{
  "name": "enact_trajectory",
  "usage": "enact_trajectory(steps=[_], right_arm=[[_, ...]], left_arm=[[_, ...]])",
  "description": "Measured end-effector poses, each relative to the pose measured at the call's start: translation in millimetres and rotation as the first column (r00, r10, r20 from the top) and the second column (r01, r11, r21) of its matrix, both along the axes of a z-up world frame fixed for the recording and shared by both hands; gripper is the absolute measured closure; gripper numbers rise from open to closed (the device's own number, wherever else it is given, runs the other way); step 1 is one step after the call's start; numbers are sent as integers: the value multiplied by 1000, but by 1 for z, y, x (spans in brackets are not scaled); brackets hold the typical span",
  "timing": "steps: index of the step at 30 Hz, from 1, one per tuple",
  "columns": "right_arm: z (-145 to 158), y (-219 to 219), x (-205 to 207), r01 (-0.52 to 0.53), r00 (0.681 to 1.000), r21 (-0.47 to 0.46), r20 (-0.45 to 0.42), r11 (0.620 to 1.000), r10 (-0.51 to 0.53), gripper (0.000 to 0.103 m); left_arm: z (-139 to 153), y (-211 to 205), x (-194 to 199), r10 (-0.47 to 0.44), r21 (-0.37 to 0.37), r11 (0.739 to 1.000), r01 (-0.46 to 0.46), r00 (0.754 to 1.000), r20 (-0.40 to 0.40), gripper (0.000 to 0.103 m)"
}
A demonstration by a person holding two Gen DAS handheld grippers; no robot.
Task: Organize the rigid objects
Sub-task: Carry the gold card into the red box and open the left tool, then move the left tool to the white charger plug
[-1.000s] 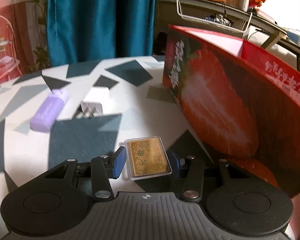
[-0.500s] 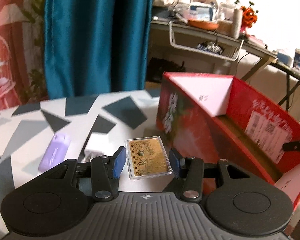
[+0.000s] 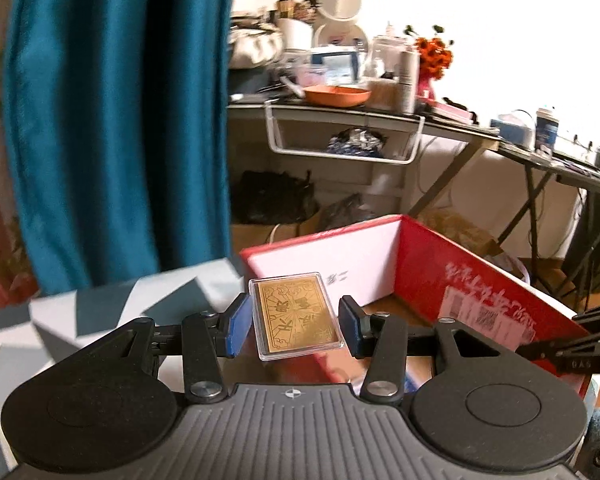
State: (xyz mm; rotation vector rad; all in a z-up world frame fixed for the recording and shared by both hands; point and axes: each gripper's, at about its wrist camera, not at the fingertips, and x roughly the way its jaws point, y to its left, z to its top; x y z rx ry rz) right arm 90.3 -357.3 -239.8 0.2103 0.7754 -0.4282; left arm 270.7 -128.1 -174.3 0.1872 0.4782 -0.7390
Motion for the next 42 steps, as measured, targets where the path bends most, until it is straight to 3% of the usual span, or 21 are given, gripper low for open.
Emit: enact_trajectory(steps=[16,25,31,35,42], right_arm=[[0,1,0,4,1000,-4,-1,1000,-4,93],[0,1,0,2,1000,-4,-2,1000,-2,93],[0,1,1,1,1000,-4,-4,1000,-1,92],[0,1,1,2,1000,-4,-3,1000,-2,93],[0,1,1,1,1000,-3,-3,1000,-1,92]], left_arm=[[-22,-51,31,-34,119,992,35,999,-12,53],[-21,-42,31,-66,93,993,70,997,-45,53],[1,-11,40,29,10,1000,-29,998,-49,45],[6,22,54,129,6,992,-129,991,-47,43],[0,85,78,325,-1,945,-327,938,-120,43]])
